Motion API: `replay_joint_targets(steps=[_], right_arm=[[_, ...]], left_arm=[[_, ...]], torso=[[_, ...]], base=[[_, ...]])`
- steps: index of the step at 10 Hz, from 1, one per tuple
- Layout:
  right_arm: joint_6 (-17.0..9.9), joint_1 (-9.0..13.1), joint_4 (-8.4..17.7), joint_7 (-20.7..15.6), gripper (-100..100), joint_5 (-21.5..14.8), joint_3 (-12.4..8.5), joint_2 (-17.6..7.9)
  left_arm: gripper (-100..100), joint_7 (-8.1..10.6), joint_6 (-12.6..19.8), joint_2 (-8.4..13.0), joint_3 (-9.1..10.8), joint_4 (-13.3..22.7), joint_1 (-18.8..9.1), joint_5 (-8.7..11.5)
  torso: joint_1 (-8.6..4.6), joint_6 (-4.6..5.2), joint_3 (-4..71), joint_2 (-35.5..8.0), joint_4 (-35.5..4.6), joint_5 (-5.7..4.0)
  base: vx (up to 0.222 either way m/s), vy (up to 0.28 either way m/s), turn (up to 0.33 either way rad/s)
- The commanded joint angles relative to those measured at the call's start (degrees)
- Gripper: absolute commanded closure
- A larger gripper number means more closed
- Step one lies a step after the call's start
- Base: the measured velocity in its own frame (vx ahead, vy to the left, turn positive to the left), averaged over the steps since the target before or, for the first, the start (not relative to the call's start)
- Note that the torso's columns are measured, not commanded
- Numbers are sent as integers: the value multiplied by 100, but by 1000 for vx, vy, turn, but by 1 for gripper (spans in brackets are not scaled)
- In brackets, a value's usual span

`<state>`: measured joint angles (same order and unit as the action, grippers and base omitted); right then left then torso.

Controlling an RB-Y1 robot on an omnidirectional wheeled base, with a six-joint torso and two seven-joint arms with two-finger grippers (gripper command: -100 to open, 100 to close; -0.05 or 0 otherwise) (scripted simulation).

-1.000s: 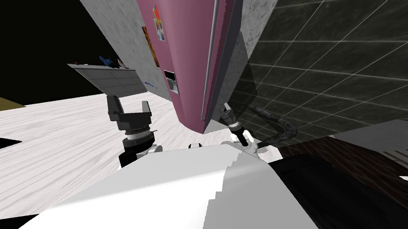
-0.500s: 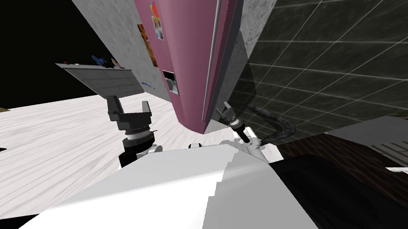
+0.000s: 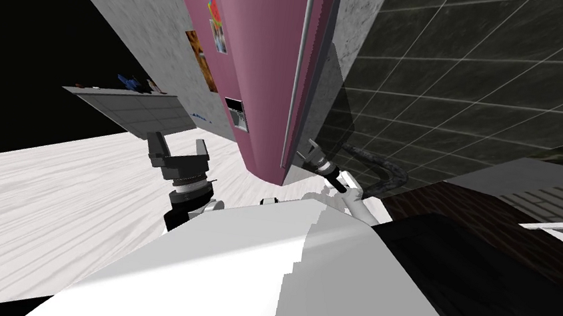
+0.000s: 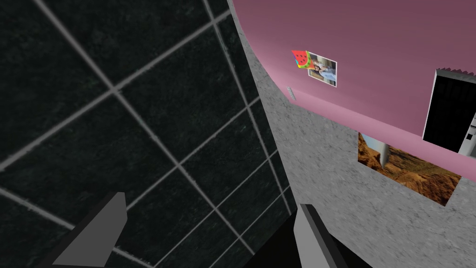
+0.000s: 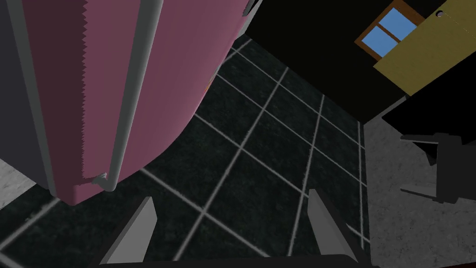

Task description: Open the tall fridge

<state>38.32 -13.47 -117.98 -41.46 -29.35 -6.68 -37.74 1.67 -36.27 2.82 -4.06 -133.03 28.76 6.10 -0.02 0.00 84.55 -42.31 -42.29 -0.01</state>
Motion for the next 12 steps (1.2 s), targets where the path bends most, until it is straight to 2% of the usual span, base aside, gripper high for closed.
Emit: replay_joint_targets(steps=[1, 2, 3, 4, 5, 6, 7, 8, 9, 10, 11, 12], right_arm=[[16, 160, 147, -401, -100, -212, -50, -242], [31, 296, 278, -584, -100, -389, -87, -445], [31, 296, 278, -706, -100, -389, -87, -445], [45, 436, 415, -891, -100, -559, -119, -644], [45, 436, 415, -1008, -100, -559, -119, -644], [60, 578, 557, -1195, -100, -718, -148, -839], [60, 578, 557, -1306, -100, -718, -148, -839], [74, 722, 705, -1500, -100, -869, -172, -1029], [74, 722, 705, -1600, -100, -869, -172, -1029], [88, 866, 855, -1769, -100, -1010, -193, -1214], [88, 866, 855, -1888, -100, -1010, -193, -1214], [101, 1010, 1008, -2078, -100, -1143, -211, -1392]], left_arm=[[0, 0, 0, 0, 0, 0, 0, 0], [0, 0, 0, 0, 0, 0, 0, 0], [0, 0, 0, 0, 0, 0, 0, 0], [0, 0, 0, 0, 0, 0, 0, 0], [0, 0, 0, 0, 0, 0, 0, 0], [0, 0, 0, 0, 0, 0, 0, 0], [0, 0, 0, 0, 0, 0, 0, 0], [0, 0, 0, 0, 0, 0, 0, 0], [0, 0, 0, 0, 0, 0, 0, 0], [0, 0, 0, 0, 0, 0, 0, 0], [0, 0, 0, 0, 0, 0, 0, 0], [0, 0, 0, 0, 0, 0, 0, 0]], torso=[[5, 1, 1, 2, 0, 1], [-2, 0, 0, 1, 0, 0], [3, 1, 2, 4, 1, 0], [1, 0, 1, 2, 1, 0], [3, 0, 3, 5, 1, 1], [1, 0, 1, 1, 0, 0], [2, 0, 3, 6, 1, 1], [0, 0, 1, 2, 1, 0], [7, 1, 1, 2, 0, 2], [4, 0, 0, 0, 0, 1], [6, 0, 2, 3, 0, 2], [0, 1, 1, 1, 0, 0]], base=[[31, 59, -28], [39, 70, -40], [32, 61, -30], [39, 66, -45], [30, 61, -23], [46, 62, -33], [35, 53, -21], [36, 73, -34], [28, 66, -19], [35, 77, -24], [30, 64, -15], [26, 64, -25]])
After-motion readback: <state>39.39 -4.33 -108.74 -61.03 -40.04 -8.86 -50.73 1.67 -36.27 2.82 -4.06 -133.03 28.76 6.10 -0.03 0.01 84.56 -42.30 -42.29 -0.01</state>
